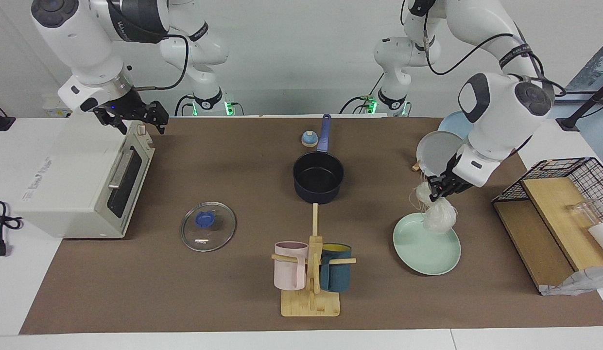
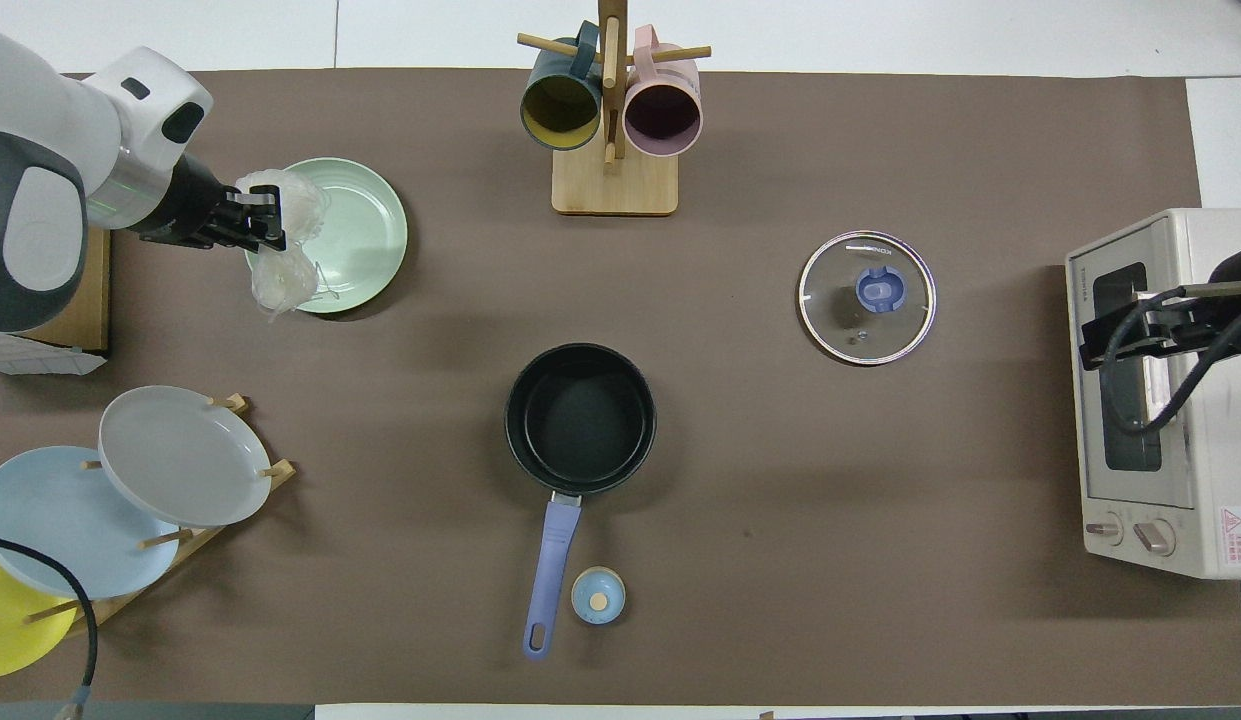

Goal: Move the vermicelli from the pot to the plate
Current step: 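Lower the vermicelli onto the green plate and open the left gripper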

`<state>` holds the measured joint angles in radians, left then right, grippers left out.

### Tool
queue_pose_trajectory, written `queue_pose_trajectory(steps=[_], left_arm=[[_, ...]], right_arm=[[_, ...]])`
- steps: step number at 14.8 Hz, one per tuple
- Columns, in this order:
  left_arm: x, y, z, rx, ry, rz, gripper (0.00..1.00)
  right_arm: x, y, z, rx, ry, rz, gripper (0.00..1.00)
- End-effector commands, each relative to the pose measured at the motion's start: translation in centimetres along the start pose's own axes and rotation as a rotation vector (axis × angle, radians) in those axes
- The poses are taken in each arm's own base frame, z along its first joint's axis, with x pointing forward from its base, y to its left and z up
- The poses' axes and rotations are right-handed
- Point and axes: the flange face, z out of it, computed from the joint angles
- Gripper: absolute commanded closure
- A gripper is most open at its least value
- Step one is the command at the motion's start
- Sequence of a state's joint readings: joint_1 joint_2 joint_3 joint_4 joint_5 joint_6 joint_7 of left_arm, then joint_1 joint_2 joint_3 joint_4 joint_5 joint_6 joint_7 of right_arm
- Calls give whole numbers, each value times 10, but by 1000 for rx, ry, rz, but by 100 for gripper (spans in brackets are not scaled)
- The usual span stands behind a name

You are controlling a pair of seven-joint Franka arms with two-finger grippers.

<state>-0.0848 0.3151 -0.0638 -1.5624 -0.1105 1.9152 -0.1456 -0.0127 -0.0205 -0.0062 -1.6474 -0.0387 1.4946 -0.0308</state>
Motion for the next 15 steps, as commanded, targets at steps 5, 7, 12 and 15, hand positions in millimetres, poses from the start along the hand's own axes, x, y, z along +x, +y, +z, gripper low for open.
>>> queue_pose_trajectory(steps=[5, 7, 12, 15], left_arm=[[29, -15, 71, -10, 32, 78, 100], [29, -19, 87, -8, 43, 98, 100], [27, -23, 92, -7, 56, 111, 1], [21, -19, 50, -8, 48, 111, 0]], right_arm=[[3, 9, -10, 16, 25, 17, 0], [0, 6, -10, 22, 14, 15, 0], [-2, 14, -15, 31, 28, 61, 0], [-4, 12, -19, 32, 37, 55, 0]])
